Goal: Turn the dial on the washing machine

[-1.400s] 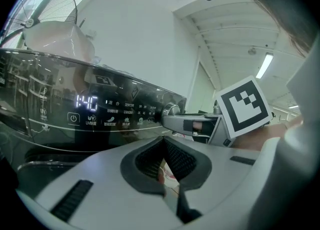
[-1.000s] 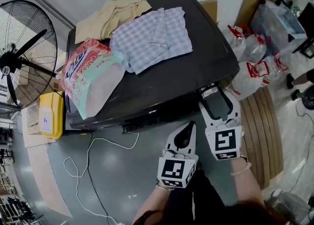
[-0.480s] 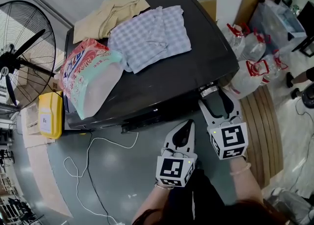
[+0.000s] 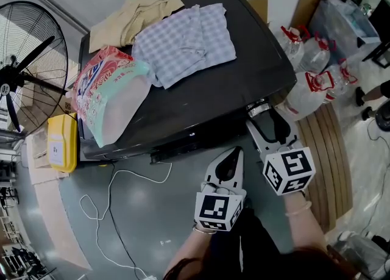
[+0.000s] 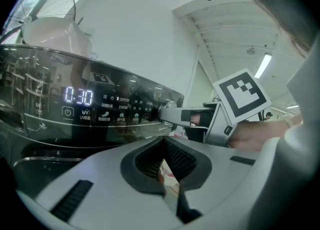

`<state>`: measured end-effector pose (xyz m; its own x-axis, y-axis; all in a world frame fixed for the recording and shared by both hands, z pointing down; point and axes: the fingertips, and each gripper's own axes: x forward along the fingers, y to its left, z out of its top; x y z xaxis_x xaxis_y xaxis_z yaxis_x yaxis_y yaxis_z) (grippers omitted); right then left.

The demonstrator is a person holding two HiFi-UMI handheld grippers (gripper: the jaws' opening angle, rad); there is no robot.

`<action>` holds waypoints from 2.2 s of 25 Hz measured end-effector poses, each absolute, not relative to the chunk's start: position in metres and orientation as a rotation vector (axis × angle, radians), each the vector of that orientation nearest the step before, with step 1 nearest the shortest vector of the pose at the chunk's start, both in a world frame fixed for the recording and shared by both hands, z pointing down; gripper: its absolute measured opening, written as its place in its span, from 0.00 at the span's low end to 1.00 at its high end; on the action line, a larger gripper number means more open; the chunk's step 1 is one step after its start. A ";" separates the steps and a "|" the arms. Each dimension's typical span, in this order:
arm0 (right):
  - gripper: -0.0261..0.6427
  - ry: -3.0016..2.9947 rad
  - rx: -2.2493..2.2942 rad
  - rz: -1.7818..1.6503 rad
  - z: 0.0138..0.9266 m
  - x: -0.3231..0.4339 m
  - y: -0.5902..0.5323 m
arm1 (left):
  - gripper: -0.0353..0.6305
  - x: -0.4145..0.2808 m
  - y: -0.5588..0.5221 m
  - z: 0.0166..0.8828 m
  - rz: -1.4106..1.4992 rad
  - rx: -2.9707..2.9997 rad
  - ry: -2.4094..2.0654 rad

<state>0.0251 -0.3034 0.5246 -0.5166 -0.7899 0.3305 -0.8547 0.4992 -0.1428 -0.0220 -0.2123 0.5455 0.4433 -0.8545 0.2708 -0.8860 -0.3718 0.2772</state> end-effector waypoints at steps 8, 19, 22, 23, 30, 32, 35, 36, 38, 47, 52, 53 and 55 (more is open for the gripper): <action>0.48 -2.467 1.387 0.286 0.525 0.024 -0.303 | 0.08 -0.021 -0.211 0.546 0.121 2.325 -1.468; 0.53 -2.380 1.373 0.080 0.518 0.016 -0.300 | 0.08 -0.021 -0.209 0.546 0.131 2.328 -1.461; 0.47 -2.386 1.403 0.109 0.517 0.020 -0.302 | 0.08 -0.021 -0.209 0.545 0.133 2.335 -1.460; 0.47 -2.389 1.409 0.121 0.518 0.021 -0.302 | 0.08 -0.022 -0.209 0.545 0.133 2.335 -1.461; 0.48 -2.469 1.459 0.328 0.520 0.025 -0.303 | 0.08 -0.024 -0.209 0.545 0.125 2.329 -1.463; 0.48 -2.485 1.472 0.384 0.520 0.026 -0.304 | 0.08 -0.025 -0.209 0.545 0.126 2.329 -1.463; 0.48 -2.523 1.498 0.519 0.521 0.026 -0.304 | 0.08 -0.027 -0.210 0.546 0.128 2.329 -1.466; 0.48 -2.533 1.505 0.557 0.521 0.027 -0.305 | 0.08 -0.027 -0.210 0.546 0.128 2.328 -1.468; 0.48 -2.546 1.514 0.607 0.521 0.027 -0.305 | 0.08 -0.029 -0.209 0.547 0.129 2.325 -1.470; 0.48 -2.569 1.527 0.681 0.520 0.028 -0.305 | 0.08 -0.029 -0.209 0.547 0.130 2.325 -1.470; 0.48 -2.568 1.514 0.660 0.519 0.028 -0.305 | 0.08 -0.026 -0.208 0.546 0.133 2.329 -1.462; 0.48 -2.563 1.501 0.634 0.519 0.028 -0.305 | 0.08 -0.026 -0.208 0.546 0.134 2.330 -1.461; 0.48 -2.541 1.461 0.556 0.520 0.026 -0.303 | 0.08 -0.026 -0.207 0.546 0.138 2.331 -1.459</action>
<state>0.0263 -0.3033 0.5198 -0.5109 -0.7995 0.3159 -0.8583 0.4543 -0.2385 -0.0258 -0.2068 0.5464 0.4546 -0.8448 0.2821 -0.8827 -0.3851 0.2692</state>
